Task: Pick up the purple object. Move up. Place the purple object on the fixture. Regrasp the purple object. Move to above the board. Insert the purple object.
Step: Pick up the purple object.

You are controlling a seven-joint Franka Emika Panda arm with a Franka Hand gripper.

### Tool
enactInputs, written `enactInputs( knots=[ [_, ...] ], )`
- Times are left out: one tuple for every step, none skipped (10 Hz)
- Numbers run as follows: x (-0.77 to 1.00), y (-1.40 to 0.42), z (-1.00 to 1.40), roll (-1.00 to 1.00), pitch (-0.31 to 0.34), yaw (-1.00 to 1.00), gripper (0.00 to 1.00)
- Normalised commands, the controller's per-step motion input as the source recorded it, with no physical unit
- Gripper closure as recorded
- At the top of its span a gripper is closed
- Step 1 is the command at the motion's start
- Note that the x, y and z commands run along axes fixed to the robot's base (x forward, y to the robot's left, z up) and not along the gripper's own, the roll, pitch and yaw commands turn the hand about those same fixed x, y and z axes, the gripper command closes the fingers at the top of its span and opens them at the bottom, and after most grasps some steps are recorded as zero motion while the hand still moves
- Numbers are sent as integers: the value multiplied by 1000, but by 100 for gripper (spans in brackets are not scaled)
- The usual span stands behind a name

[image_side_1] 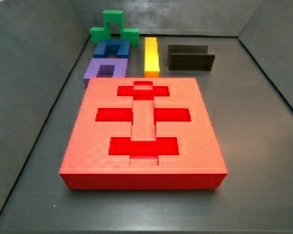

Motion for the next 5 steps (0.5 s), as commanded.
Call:
enactInputs(
  knots=[
    [3, -6, -123, -39, 0, 0, 0],
    [0, 0, 0, 0, 13, 0, 0],
    [-209, -251, -137, -37, -173, -131, 0],
    [0, -851, -320, -66, -87, 200, 0],
    [-23, -1000, -317, -27, -61, 29, 0]
  ],
)
